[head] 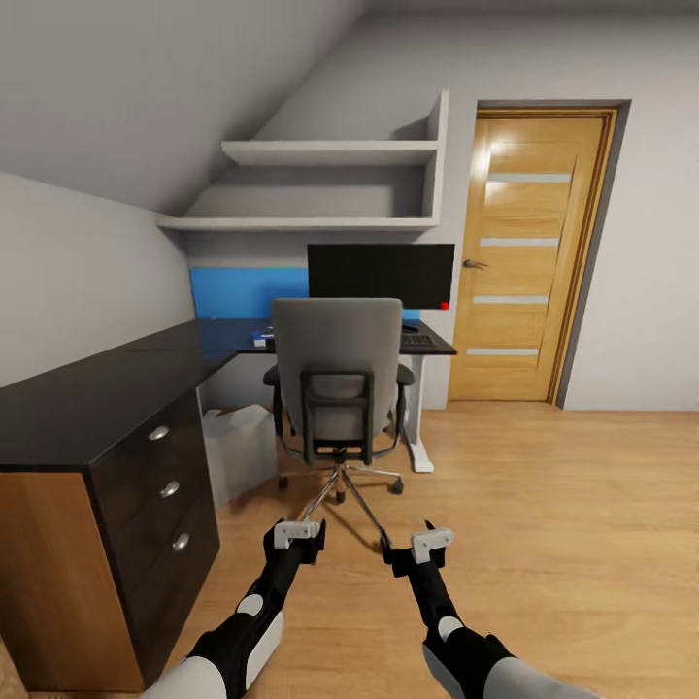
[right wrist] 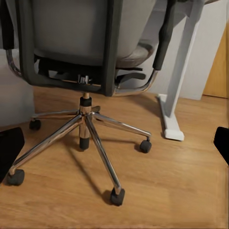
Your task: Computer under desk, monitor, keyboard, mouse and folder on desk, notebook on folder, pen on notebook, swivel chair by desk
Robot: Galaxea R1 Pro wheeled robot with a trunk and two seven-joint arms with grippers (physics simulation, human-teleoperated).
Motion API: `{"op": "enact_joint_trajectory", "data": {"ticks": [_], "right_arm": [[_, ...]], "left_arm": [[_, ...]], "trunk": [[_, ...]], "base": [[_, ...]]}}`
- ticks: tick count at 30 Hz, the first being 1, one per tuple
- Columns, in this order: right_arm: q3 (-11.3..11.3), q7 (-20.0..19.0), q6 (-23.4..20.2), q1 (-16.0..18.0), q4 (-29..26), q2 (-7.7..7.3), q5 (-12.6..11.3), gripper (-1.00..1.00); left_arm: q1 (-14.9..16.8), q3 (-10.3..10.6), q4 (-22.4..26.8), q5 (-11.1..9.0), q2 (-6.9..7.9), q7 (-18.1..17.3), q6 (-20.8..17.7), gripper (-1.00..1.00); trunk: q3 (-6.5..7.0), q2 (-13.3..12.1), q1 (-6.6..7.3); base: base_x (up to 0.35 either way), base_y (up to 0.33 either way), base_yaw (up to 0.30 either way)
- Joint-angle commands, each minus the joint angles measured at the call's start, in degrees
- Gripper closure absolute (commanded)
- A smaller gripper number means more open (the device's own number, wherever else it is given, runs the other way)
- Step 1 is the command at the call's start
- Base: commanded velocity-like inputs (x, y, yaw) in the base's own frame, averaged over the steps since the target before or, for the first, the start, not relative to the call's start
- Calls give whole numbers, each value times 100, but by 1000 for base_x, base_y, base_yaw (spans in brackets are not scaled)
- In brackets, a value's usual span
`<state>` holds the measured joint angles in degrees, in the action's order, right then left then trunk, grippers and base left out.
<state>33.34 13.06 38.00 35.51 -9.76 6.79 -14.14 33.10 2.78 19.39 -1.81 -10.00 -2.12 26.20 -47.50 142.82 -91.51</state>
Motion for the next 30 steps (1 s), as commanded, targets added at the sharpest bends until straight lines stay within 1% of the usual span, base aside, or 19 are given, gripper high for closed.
{"op": "enact_joint_trajectory", "data": {"ticks": [1, 14, 21, 25, 28, 30], "right_arm": [[50, 30, 15, 5, 5, -1, -37, -100], [50, 30, 24, 4, 122, 0, -37, -100], [50, 30, 24, 4, 131, -2, -37, -100], [50, 30, 27, 6, 132, -2, -37, -100], [50, 30, 26, 4, 132, -1, -37, -100], [50, 30, 25, 5, 133, -2, -37, -100]], "left_arm": [[4, 3, -5, -19, 0, -17, 19, -100], [4, 0, -15, -21, 0, 16, 19, -100], [4, 3, -14, -14, 0, 219, 17, -100], [4, 3, -14, -13, 0, 262, 23, -100], [4, -2, -14, -17, 0, 269, 29, -100], [4, -8, -14, -19, 0, 269, 34, -100]], "trunk": [[12, -39, 27], [246, -560, 313], [371, -841, 467], [443, -1001, 555], [497, -1121, 620], [533, -1202, 664]], "base": [[-328, -90, 0], [-313, -149, 0], [-287, -194, 0], [-284, -193, 0], [-174, -101, 0], [17, 25, 0]]}}
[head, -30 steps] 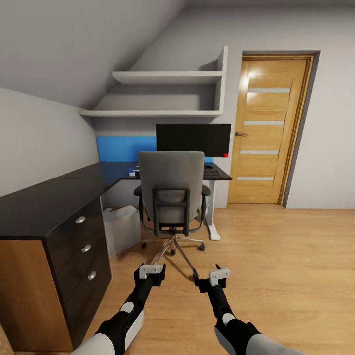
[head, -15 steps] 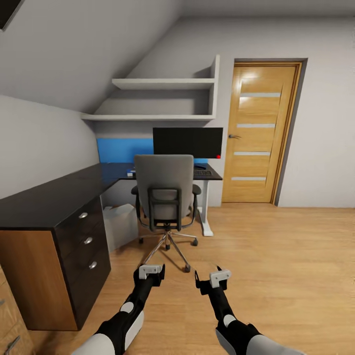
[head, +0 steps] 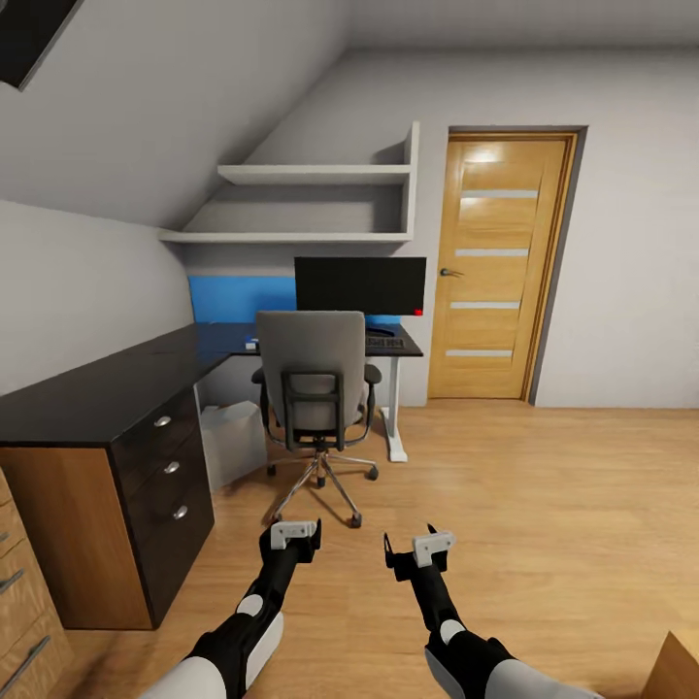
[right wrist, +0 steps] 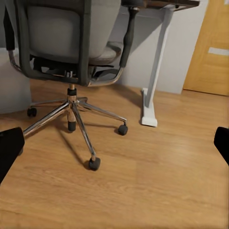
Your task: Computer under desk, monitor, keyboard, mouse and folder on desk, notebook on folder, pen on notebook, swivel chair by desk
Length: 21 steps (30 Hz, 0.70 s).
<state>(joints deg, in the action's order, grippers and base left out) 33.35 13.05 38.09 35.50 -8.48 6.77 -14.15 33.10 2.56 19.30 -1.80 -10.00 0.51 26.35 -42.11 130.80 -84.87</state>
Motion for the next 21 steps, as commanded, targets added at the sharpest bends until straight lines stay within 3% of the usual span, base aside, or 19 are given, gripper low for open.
{"op": "enact_joint_trajectory", "data": {"ticks": [1, 21], "right_arm": [[49, 31, 15, 4, 7, 0, -35, -100], [49, 31, 14, 7, 13, 3, -35, -100]], "left_arm": [[4, 13, -5, -20, 0, 6, 19, -100], [4, -4, -5, -33, 0, 17, 12, -100]], "trunk": [[12, -39, 23], [371, -841, 462]], "base": [[95, 54, 0], [93, 9, 0]]}}
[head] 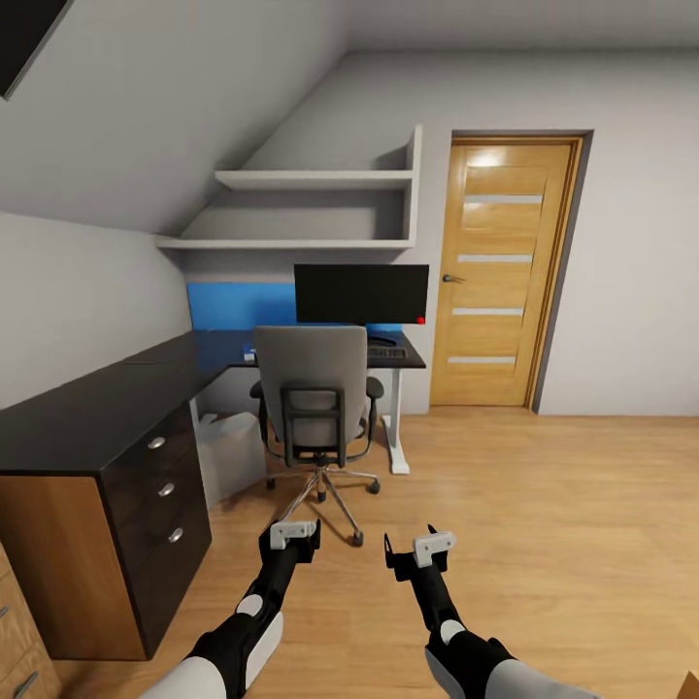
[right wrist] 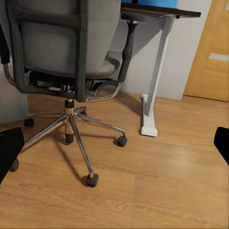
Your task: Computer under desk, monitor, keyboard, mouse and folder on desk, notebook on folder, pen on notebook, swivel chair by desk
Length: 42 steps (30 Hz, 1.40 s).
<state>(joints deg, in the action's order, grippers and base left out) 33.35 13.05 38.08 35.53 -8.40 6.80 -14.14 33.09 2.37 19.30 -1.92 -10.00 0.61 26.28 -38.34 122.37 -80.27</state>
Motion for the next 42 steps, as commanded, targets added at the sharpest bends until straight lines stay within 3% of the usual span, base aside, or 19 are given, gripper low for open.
{"op": "enact_joint_trajectory", "data": {"ticks": [1, 27, 39, 42], "right_arm": [[49, 30, 15, 5, 5, 0, -36, -100], [43, 30, 15, 0, 5, -3, -36, -100], [17, 72, -29, 1, 30, -11, -82, -100], [-89, 91, -42, 2, 36, -12, -236, -100]], "left_arm": [[4, 16, -5, -22, 0, 7, 19, -100], [4, 50, -19, -18, 0, -11, -152, -100], [4, 6, -362, -43, 0, 33, -581, -100], [4, -56, -544, -107, 43, 40, -692, -100]], "trunk": [[12, -39, 23], [479, -1081, 595], [694, -1563, 858], [748, -1683, 924]], "base": [[11, 0, 0], [-50, 0, 0], [-1, 0, 0], [0, 0, 0]]}}
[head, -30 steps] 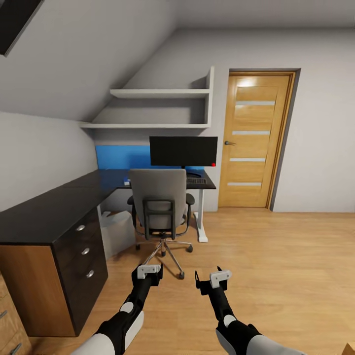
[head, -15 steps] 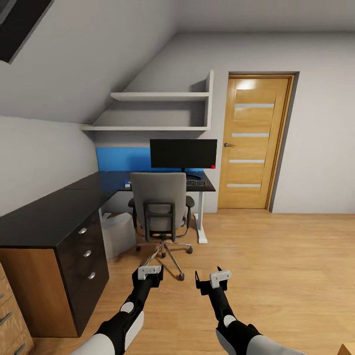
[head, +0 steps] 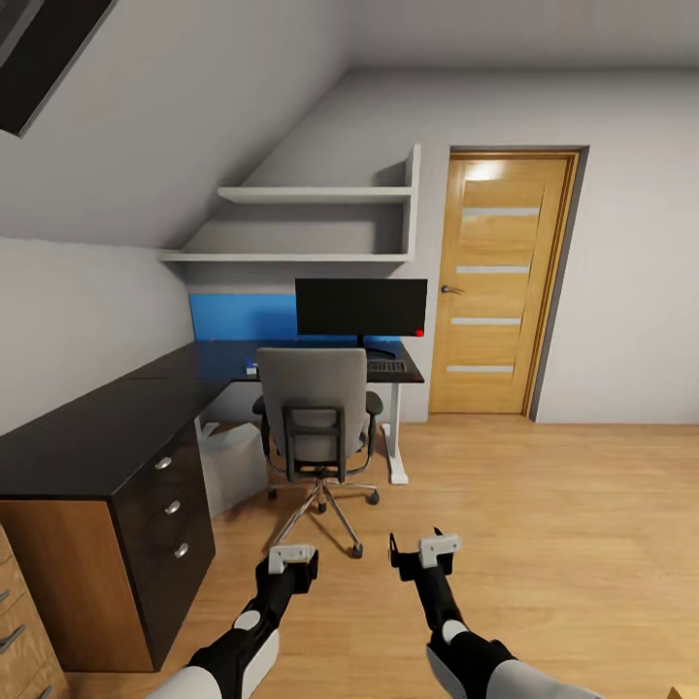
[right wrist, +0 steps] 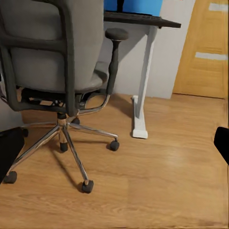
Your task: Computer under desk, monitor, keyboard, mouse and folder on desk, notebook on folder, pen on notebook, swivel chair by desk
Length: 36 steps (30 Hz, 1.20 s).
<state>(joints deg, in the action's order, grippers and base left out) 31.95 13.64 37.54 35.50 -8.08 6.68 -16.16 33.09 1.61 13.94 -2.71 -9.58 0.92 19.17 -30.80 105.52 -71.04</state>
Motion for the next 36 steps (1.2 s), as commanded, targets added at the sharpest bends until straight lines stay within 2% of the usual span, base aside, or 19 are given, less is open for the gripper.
{"op": "enact_joint_trajectory", "data": {"ticks": [1, 5, 9, 11, 13, 15, 18, 23, 29, 31, 32, 36], "right_arm": [[1, 34, 10, 6, 5, 0, -105, -100], [-232, 18, 4, 5, 165, 0, -596, -100], [-293, -2, 24, 3, 574, 0, -762, -100], [-307, -11, 33, 0, 752, 0, -799, -100], [-319, -17, 44, -21, 858, -4, -821, -100], [-324, -21, 48, -56, 894, -6, -829, -100], [-328, -20, 50, -147, 921, -14, -837, -100], [-323, -24, 47, -276, 935, -66, -838, -100], [-322, -23, 39, -363, 939, -222, -845, -100], [-322, -25, 41, -412, 940, -240, -845, -100], [-328, -21, 51, -512, 940, -255, -883, -100], [-330, -25, 51, -517, 940, -243, -888, -100]], "left_arm": [[4, 11, -30, -38, 41, 12, 6, -100], [4, -26, -230, -72, 299, 67, -17, -100], [4, -41, -627, -167, 401, 197, -18, -100], [4, -57, -845, -373, 428, 249, -19, -100], [4, -66, -1074, -743, 445, 273, -14, -100], [4, -69, -1161, -954, 453, 279, -15, -100], [4, -71, -1220, -1092, 484, 287, -18, -100], [4, -72, -1251, -1162, 549, 296, -20, -100], [4, -73, -1268, -1185, 645, 318, -58, -100], [4, -73, -1270, -1186, 674, 325, -60, -100], [3, -73, -1271, -1188, 738, 333, -57, -100], [1, -73, -1271, -1188, 760, 330, -56, -100]], "trunk": [[12, -38, 23], [84, -199, 111], [156, -359, 199], [192, -439, 243], [228, -520, 287], [263, -600, 331], [317, -720, 397], [407, -921, 507], [515, -1161, 638], [551, -1241, 682], [569, -1282, 704], [640, -1442, 792]], "base": [[0, 0, 0], [0, 0, 0], [0, 0, 0], [0, 0, 0], [0, 0, 0], [0, 0, 0], [0, 0, 0], [0, 0, 0], [0, 0, 0], [0, 0, 0], [-257, -50, 0], [-292, -72, 0]]}}
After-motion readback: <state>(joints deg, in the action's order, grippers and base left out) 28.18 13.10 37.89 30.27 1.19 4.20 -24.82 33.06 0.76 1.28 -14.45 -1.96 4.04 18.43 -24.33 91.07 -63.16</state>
